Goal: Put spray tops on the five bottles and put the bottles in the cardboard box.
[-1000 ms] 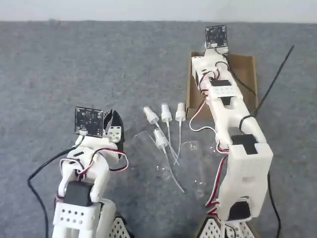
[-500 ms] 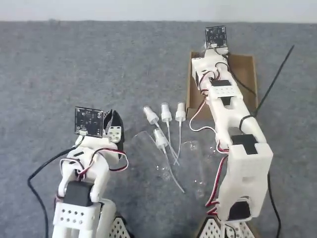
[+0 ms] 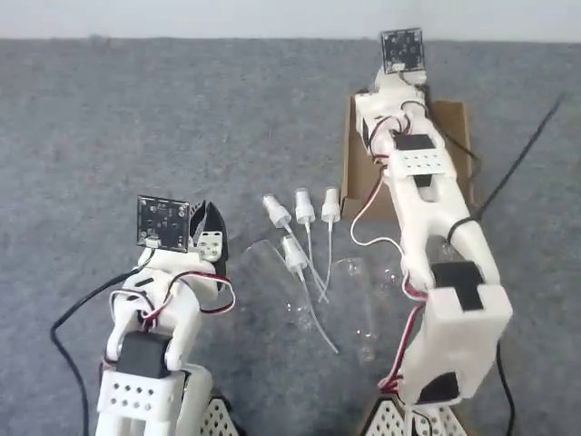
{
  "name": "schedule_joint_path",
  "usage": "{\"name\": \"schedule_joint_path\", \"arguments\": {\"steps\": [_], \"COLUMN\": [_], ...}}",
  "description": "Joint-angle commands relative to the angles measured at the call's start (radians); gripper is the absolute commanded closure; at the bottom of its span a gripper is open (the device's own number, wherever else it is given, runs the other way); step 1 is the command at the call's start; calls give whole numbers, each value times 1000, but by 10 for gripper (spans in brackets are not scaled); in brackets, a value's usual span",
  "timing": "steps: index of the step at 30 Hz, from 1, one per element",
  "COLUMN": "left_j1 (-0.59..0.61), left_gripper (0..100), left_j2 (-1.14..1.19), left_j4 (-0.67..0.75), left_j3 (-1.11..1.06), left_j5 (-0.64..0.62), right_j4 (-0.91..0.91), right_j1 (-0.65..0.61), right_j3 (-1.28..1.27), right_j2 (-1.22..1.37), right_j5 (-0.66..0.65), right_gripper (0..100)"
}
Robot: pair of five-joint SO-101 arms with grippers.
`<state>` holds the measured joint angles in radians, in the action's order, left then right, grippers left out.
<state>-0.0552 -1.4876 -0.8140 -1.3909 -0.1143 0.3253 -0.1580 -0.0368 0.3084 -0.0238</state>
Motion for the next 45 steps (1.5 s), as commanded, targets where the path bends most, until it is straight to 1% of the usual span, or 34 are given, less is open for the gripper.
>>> {"name": "schedule_joint_path", "arguments": {"steps": [1, 8, 16, 21, 22, 26, 30, 33, 36, 38, 42, 45], "left_j1": [5, 8, 12, 12, 12, 12, 12, 12, 12, 12, 12, 12], "left_gripper": [987, 987, 987, 987, 987, 987, 987, 987, 987, 987, 987, 987], "left_j2": [-20, -20, -20, -20, -20, -20, -20, -20, -20, -20, -18, -18], "left_j4": [29, 29, 29, 28, 28, 28, 28, 28, 28, 28, 31, 32], "left_j3": [4, 4, 4, 4, 4, 2, 2, 2, 2, 2, -7, -7], "left_j5": [3, 2, 0, 0, 0, 0, 2, 2, 2, 0, 0, 0], "right_j4": [105, 415, 834, 1135, 1190, 1320, 1323, 1237, 1133, 1089, 998, 937], "right_j1": [-8, -2, -1, 15, 35, 143, 237, 257, 257, 266, 338, 398], "right_j3": [81, 80, 75, 75, 74, 38, -157, -351, -511, -582, -689, -750], "right_j2": [-183, -417, -642, -765, -785, -823, -822, -829, -829, -829, -828, -817], "right_j5": [2, 2, 2, -2, -18, -213, -239, -284, -287, -295, -302, -365], "right_gripper": [672, 673, 673, 670, 670, 672, 673, 673, 673, 673, 673, 674]}}
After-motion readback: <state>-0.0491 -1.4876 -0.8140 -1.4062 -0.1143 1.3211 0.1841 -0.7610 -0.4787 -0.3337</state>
